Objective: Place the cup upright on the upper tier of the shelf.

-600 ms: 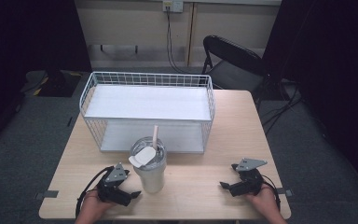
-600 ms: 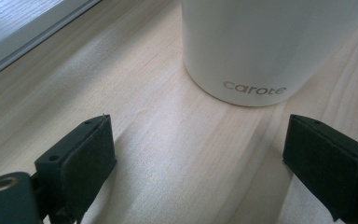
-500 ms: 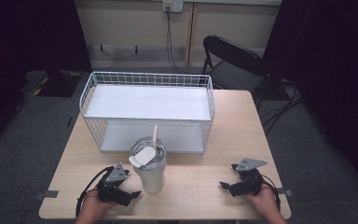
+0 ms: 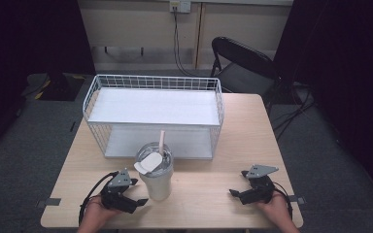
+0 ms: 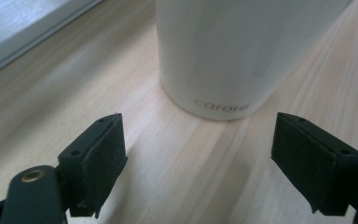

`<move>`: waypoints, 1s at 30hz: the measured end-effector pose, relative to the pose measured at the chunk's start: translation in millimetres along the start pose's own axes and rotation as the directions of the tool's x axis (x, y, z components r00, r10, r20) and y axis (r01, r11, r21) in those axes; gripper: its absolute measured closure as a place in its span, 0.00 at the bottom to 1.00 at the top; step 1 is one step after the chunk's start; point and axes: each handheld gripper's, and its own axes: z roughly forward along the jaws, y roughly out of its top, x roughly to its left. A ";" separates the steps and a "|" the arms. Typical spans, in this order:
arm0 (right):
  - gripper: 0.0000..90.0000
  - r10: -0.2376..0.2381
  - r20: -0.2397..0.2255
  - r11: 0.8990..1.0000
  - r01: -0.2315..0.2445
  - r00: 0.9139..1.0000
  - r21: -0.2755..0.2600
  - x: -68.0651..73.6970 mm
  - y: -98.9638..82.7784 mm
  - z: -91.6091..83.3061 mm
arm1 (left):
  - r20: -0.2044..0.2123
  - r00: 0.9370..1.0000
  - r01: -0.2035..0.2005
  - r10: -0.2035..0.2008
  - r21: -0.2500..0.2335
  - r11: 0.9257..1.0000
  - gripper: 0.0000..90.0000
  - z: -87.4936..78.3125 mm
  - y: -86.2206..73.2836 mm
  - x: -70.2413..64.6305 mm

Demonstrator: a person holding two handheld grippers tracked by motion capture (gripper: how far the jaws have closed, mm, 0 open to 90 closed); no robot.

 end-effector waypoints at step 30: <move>0.12 0.002 0.004 1.000 -0.002 1.000 0.000 0.4 -0.1 -0.1 | 0.028 0.999 0.025 -0.020 -0.202 0.979 0.18 -15.7 32.7 -14.0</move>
